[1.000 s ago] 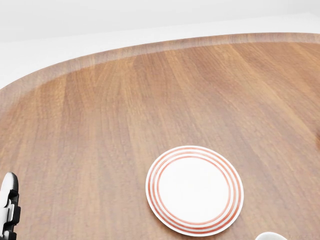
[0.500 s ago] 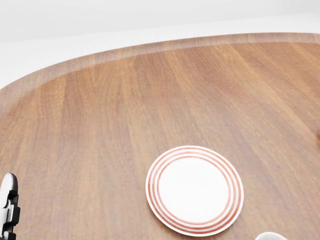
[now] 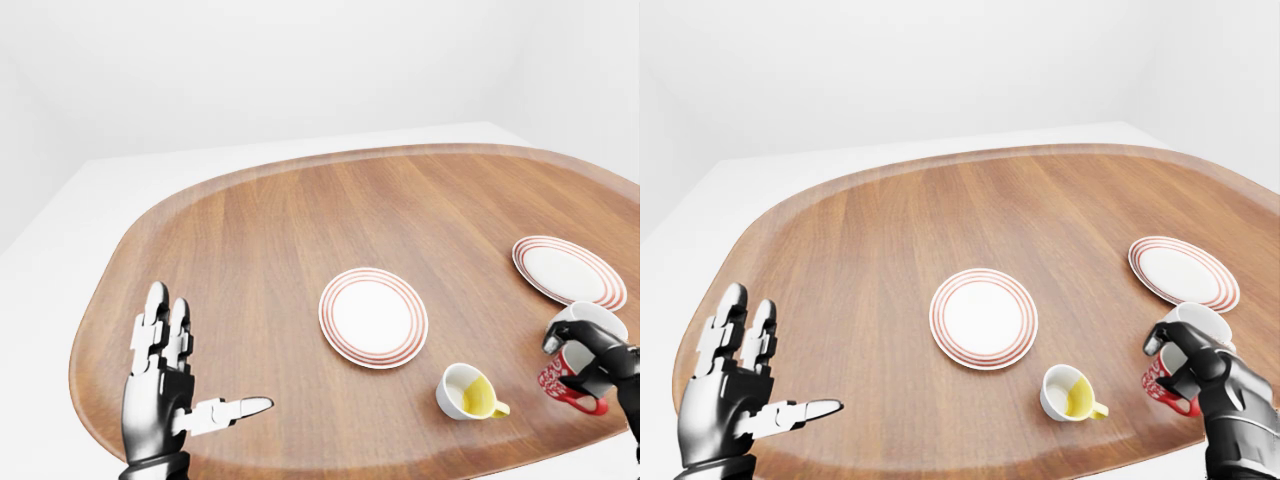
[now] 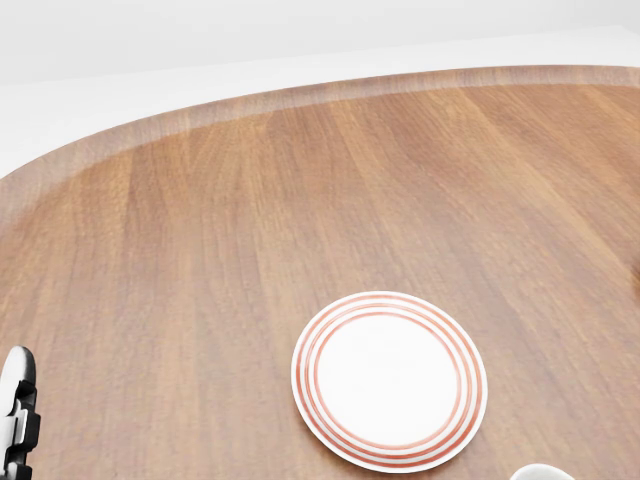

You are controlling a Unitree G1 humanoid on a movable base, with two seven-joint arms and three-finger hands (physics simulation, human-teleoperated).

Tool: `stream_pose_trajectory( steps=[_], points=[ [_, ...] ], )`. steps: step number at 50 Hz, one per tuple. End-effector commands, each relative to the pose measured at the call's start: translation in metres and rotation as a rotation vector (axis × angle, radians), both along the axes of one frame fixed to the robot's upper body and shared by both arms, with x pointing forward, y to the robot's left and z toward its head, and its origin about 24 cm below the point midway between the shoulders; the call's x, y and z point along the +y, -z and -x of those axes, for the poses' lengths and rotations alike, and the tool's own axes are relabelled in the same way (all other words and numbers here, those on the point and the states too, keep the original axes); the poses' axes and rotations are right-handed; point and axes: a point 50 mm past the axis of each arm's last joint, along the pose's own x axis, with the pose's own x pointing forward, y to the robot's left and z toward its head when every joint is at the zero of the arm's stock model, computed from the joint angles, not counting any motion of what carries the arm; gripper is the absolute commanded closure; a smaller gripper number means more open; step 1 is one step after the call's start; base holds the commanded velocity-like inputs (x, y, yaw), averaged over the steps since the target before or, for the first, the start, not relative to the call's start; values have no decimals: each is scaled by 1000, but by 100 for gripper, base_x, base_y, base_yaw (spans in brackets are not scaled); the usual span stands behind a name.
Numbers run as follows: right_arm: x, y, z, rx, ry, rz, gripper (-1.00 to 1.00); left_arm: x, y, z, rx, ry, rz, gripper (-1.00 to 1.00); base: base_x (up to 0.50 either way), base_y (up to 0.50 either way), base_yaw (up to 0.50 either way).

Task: Put the red mug on the left plate.

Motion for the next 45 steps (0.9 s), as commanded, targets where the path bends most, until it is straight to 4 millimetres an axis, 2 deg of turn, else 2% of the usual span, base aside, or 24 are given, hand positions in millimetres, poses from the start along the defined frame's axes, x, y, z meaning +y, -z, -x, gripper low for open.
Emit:
stream_pose_trajectory(
  steps=[1,3,4,10,13,18,21,22,23,25,26,28,29,34,37,38,42,45],
  points=[
    [66,-120,-107,-500,-208,123,100,1,1,-1,0,0,3,-100,0,0,0],
    [82,-139,-125,-550,-250,141,100,1,1,-1,-1,0,4,-100,0,0,0],
    [97,-151,-139,-580,-284,149,100,2,1,-1,-1,-2,6,-100,0,0,0],
    [138,-186,-178,-699,-324,116,100,3,2,-1,0,-2,9,-100,0,0,0],
    [152,-185,-191,-694,-321,101,100,3,2,-1,-1,-2,11,-100,0,0,0],
    [192,-185,-209,-693,-367,88,100,4,3,0,3,-5,15,-100,0,0,0],
    [209,-187,-214,-699,-397,107,100,4,4,0,5,-5,19,-100,0,0,0],
    [222,-188,-216,-715,-426,92,100,5,4,0,5,-5,21,-100,0,0,0],
    [223,-189,-217,-716,-428,91,100,5,4,0,6,-5,23,-100,0,0,0],
    [243,-189,-219,-731,-484,72,100,5,5,0,9,-5,24,-100,0,0,0],
    [259,-187,-221,-728,-526,46,100,5,5,1,10,-4,25,-100,0,0,0],
    [260,-186,-221,-728,-528,45,100,5,5,1,10,-4,25,-100,0,0,0],
    [278,-179,-221,-728,-569,63,100,6,6,1,11,-5,29,-100,0,0,0],
    [319,-162,-218,-694,-684,1,100,7,7,2,17,-6,38,-100,0,0,0],
    [333,-147,-215,-646,-736,18,100,8,8,3,17,-7,44,-100,0,0,0],
    [340,-136,-211,-599,-764,-12,100,9,8,3,19,-7,46,-100,0,0,0],
    [352,-122,-207,-549,-801,-58,100,10,8,5,17,-8,51,-100,0,0,0],
    [360,-119,-204,-550,-834,-84,100,10,8,5,15,-8,53,-100,0,0,0]
  ],
)
